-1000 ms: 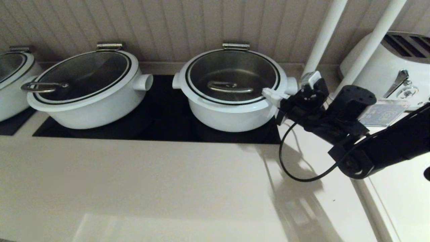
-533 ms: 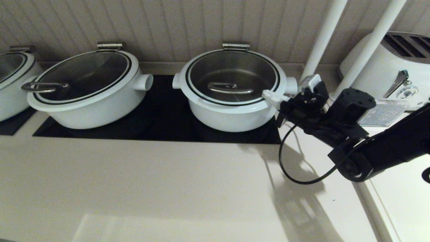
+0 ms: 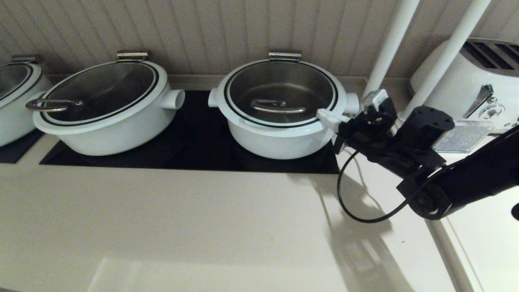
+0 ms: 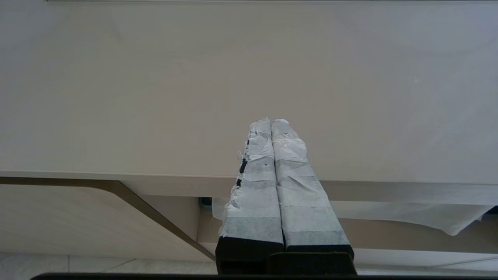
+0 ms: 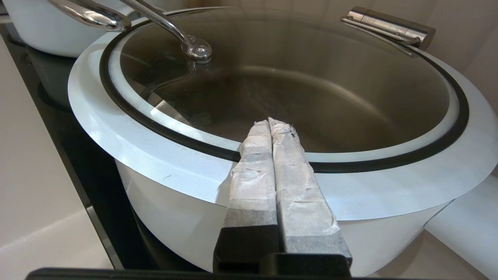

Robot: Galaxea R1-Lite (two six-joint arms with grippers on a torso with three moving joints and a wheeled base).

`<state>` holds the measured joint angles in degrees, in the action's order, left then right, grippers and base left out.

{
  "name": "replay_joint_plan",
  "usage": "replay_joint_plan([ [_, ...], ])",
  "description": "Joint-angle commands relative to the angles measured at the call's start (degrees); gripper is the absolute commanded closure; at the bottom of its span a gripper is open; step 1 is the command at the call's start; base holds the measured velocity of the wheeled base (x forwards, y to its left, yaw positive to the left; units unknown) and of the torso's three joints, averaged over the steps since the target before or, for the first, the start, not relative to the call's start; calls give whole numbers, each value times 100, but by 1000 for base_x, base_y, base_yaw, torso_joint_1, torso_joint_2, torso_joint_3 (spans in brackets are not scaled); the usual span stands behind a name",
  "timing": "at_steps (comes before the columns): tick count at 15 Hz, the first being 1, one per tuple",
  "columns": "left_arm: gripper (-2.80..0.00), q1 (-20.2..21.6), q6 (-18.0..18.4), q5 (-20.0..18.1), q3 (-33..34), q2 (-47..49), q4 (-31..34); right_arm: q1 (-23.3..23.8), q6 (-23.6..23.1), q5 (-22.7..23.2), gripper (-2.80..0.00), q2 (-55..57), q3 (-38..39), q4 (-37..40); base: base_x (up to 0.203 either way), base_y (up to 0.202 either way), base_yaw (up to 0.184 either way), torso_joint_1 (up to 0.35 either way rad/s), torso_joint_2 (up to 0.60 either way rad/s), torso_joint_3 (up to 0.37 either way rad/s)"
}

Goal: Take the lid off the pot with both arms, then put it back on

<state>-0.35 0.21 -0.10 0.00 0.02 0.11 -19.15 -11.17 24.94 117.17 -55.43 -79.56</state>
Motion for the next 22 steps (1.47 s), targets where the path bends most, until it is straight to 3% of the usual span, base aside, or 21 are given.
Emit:
replay_joint_plan([
  [1,0,0,-1,1,0,-2,7,-1,-8,11,0,-88,-12,-45,0,0,0,0,0,0],
  [11,0,0,-3,1,0,6,-11,93,1,-3,0,-863,-21,419,0,0,0,0,0,0],
  [16,0,0,-3,1,0,6,7,366,1,-28,0,-1483,72,1040,0,0,0,0,0,0],
  [19,0,0,-3,1,0,6,7,502,1,-45,0,-1959,331,1404,0,0,0,0,0,0],
  [22,0,0,-3,1,0,6,0,814,21,-48,0,-2517,1081,1553,0,0,0,0,0,0],
])
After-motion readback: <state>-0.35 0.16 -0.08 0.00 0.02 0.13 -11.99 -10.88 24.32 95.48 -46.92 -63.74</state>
